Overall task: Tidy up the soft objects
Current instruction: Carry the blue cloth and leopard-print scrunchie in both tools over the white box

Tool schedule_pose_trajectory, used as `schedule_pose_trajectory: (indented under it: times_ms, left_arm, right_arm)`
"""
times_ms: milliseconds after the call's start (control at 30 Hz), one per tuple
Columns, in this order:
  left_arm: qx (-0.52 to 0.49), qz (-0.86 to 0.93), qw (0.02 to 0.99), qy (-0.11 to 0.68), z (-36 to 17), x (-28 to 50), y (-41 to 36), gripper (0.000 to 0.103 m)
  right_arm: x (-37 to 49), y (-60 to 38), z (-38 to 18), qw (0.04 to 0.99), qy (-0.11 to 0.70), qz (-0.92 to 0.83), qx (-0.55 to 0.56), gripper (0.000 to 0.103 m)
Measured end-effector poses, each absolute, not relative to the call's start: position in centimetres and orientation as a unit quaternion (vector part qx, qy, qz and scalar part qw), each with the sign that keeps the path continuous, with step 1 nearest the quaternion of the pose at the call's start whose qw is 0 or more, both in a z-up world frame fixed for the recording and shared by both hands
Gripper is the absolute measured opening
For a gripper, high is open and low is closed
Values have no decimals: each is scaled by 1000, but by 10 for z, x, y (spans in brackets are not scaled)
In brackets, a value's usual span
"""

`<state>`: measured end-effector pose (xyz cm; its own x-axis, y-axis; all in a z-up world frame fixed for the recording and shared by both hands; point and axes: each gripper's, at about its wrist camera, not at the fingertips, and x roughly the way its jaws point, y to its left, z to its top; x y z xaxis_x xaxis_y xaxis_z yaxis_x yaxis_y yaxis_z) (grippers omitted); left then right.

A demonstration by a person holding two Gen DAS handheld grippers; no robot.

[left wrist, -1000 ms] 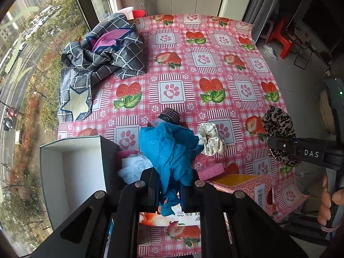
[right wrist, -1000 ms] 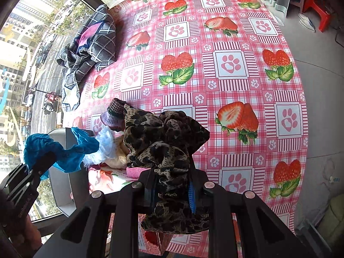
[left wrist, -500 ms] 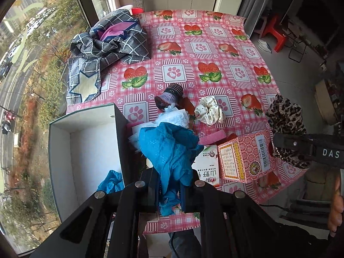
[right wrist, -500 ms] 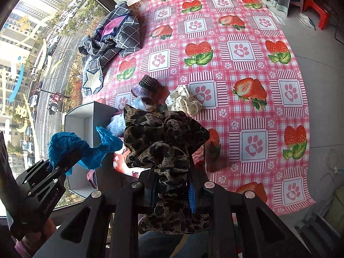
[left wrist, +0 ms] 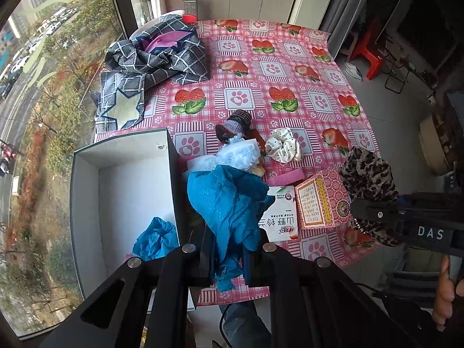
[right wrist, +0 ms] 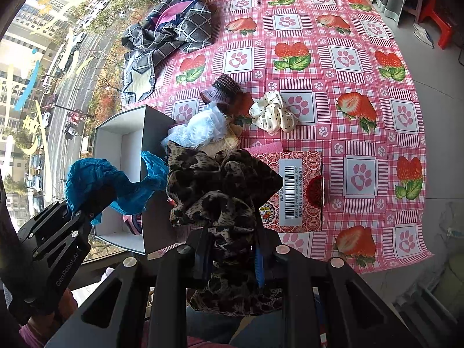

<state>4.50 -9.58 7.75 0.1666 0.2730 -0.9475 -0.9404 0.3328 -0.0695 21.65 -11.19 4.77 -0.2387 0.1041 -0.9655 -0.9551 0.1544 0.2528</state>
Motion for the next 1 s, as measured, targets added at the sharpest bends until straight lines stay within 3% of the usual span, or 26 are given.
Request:
schedule_pose_trajectory:
  times_ms: [1000]
  left_arm:
    - [-417, 533, 620, 397, 84, -62, -110, 15]
  right_arm:
    - [105, -90, 46, 427, 519, 590, -448, 23]
